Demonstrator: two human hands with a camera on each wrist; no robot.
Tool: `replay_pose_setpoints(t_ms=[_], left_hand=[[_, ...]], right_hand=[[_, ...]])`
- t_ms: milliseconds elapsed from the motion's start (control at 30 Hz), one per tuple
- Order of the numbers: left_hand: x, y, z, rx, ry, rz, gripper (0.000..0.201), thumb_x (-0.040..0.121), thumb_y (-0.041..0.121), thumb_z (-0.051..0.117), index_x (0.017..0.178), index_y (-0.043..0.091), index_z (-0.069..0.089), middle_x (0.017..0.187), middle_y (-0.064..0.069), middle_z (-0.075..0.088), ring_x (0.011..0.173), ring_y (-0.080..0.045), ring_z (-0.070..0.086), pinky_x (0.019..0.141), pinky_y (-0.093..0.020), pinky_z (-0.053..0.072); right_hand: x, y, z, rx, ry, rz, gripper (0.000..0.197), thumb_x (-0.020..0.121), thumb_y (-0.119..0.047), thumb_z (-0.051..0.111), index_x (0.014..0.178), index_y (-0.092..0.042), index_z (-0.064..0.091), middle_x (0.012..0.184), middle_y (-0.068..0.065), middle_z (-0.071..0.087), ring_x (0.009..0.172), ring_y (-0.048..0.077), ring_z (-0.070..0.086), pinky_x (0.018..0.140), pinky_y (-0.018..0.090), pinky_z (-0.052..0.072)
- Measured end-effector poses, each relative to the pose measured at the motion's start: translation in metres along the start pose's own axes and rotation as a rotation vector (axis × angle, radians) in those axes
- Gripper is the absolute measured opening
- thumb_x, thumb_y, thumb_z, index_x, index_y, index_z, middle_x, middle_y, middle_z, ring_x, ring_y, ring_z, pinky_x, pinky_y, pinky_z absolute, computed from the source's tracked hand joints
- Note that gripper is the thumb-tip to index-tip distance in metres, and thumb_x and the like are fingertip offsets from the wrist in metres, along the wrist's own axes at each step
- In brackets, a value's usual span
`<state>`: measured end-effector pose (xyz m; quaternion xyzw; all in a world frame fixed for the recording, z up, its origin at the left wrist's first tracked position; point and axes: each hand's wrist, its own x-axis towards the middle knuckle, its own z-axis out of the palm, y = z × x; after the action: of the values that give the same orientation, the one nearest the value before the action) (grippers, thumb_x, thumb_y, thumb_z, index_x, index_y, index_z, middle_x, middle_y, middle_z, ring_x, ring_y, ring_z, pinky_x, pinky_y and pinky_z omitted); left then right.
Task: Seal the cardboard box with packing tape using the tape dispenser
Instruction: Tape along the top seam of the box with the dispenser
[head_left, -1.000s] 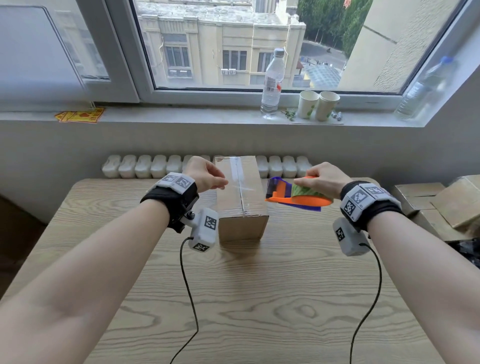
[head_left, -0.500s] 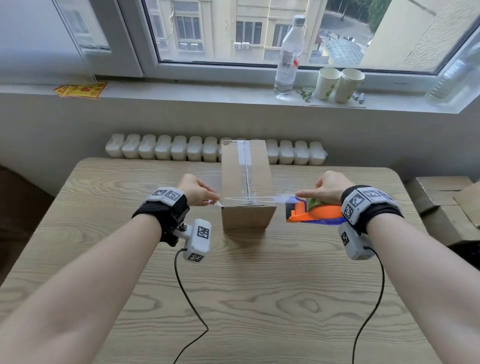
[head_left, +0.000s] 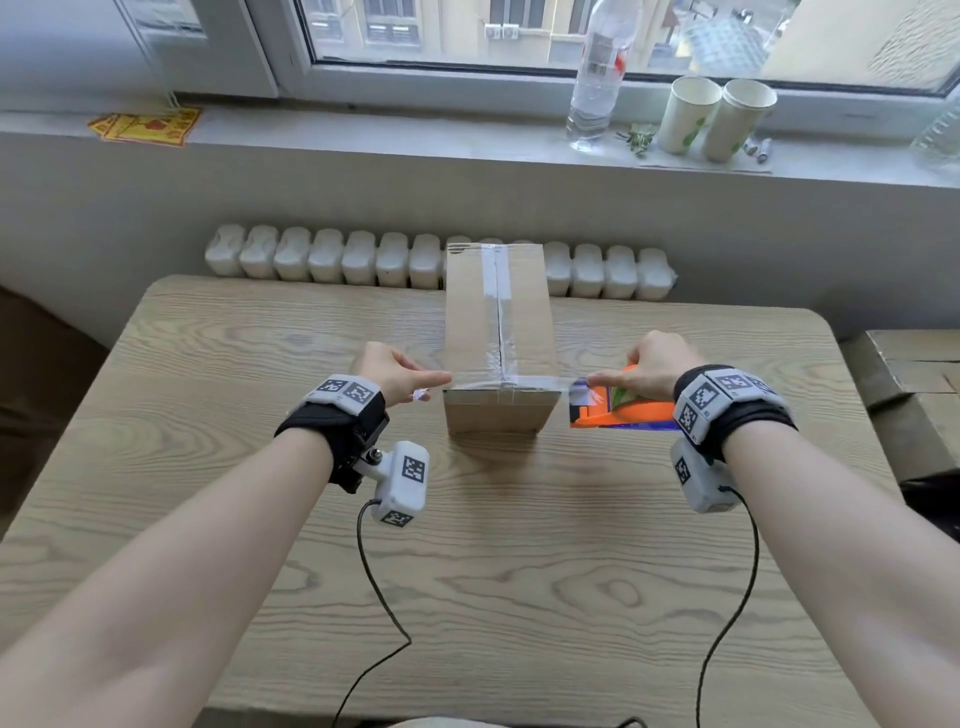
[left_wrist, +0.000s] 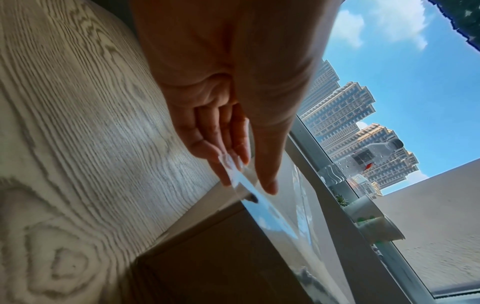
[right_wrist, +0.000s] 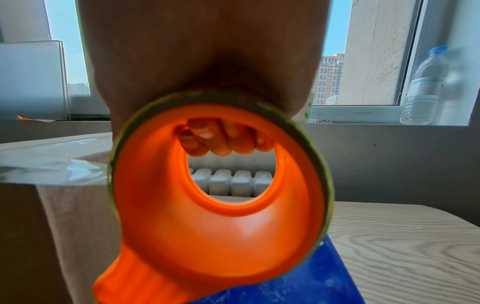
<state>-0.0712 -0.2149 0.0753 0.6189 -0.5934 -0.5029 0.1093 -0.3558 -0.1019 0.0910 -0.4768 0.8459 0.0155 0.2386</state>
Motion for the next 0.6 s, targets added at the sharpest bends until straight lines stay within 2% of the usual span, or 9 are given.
replay_pose_setpoints(t_ms=[100, 167, 233, 333, 400, 500, 533, 600], left_hand=[[0.001, -0.001, 0.002, 0.027, 0.006, -0.016, 0.045, 0.054, 0.041, 0.087, 0.071, 0.001, 0.073, 0.067, -0.013, 0.074, 0.068, -0.016, 0.071, 0.084, -0.039, 0.059], [0.002, 0.0, 0.004, 0.05, 0.018, -0.02, 0.044, 0.053, 0.043, 0.086, 0.067, 0.003, 0.072, 0.062, -0.009, 0.073, 0.072, -0.019, 0.072, 0.083, -0.039, 0.059], [0.004, 0.001, 0.007, 0.083, 0.048, -0.01, 0.041, 0.055, 0.045, 0.085, 0.062, 0.008, 0.07, 0.06, -0.006, 0.072, 0.069, -0.018, 0.069, 0.078, -0.036, 0.059], [0.006, 0.005, 0.008, 0.146, 0.114, 0.023, 0.036, 0.061, 0.045, 0.082, 0.062, 0.012, 0.069, 0.062, -0.002, 0.07, 0.07, -0.015, 0.065, 0.063, -0.027, 0.05], [0.009, 0.007, 0.008, 0.169, 0.142, 0.037, 0.035, 0.063, 0.043, 0.081, 0.063, 0.011, 0.069, 0.067, -0.005, 0.071, 0.071, -0.016, 0.063, 0.063, -0.026, 0.045], [0.011, 0.009, 0.009, 0.219, 0.147, 0.036, 0.04, 0.066, 0.045, 0.079, 0.076, 0.006, 0.073, 0.081, -0.01, 0.073, 0.078, -0.019, 0.064, 0.067, -0.028, 0.045], [0.012, 0.009, 0.01, 0.24, 0.153, 0.037, 0.043, 0.067, 0.045, 0.078, 0.083, 0.006, 0.073, 0.087, -0.01, 0.073, 0.086, -0.022, 0.066, 0.07, -0.029, 0.046], [0.013, 0.008, 0.01, 0.267, 0.171, 0.032, 0.057, 0.066, 0.047, 0.078, 0.106, 0.008, 0.065, 0.105, -0.01, 0.069, 0.105, -0.026, 0.061, 0.083, -0.033, 0.047]], right_hand=[[0.003, 0.001, 0.004, -0.005, 0.01, -0.006, 0.064, 0.066, -0.068, 0.066, 0.043, -0.015, 0.039, 0.048, 0.004, 0.045, 0.05, 0.02, 0.045, 0.045, 0.028, 0.028], [0.007, 0.003, 0.007, -0.006, 0.014, -0.012, 0.063, 0.066, -0.068, 0.065, 0.045, -0.014, 0.042, 0.051, 0.005, 0.049, 0.053, 0.022, 0.049, 0.047, 0.029, 0.032], [0.011, 0.006, 0.01, 0.01, 0.023, -0.018, 0.063, 0.065, -0.07, 0.064, 0.045, -0.013, 0.046, 0.051, 0.007, 0.052, 0.058, 0.025, 0.053, 0.052, 0.03, 0.038], [0.015, 0.006, 0.015, 0.031, 0.045, -0.026, 0.065, 0.064, -0.071, 0.064, 0.042, -0.013, 0.043, 0.047, 0.006, 0.048, 0.056, 0.025, 0.052, 0.056, 0.032, 0.041], [0.017, 0.004, 0.017, 0.04, 0.056, -0.021, 0.065, 0.063, -0.072, 0.063, 0.044, -0.012, 0.048, 0.048, 0.006, 0.051, 0.056, 0.024, 0.053, 0.057, 0.033, 0.045], [0.018, 0.002, 0.02, 0.038, 0.084, -0.014, 0.067, 0.063, -0.072, 0.064, 0.04, -0.014, 0.041, 0.044, 0.004, 0.045, 0.052, 0.024, 0.049, 0.054, 0.033, 0.041], [0.018, 0.001, 0.02, 0.031, 0.094, -0.014, 0.067, 0.064, -0.071, 0.064, 0.039, -0.014, 0.038, 0.043, 0.003, 0.043, 0.051, 0.024, 0.047, 0.053, 0.032, 0.038], [0.016, 0.0, 0.021, 0.02, 0.112, -0.019, 0.067, 0.065, -0.07, 0.064, 0.04, -0.015, 0.036, 0.043, 0.003, 0.041, 0.05, 0.024, 0.045, 0.051, 0.03, 0.036]])
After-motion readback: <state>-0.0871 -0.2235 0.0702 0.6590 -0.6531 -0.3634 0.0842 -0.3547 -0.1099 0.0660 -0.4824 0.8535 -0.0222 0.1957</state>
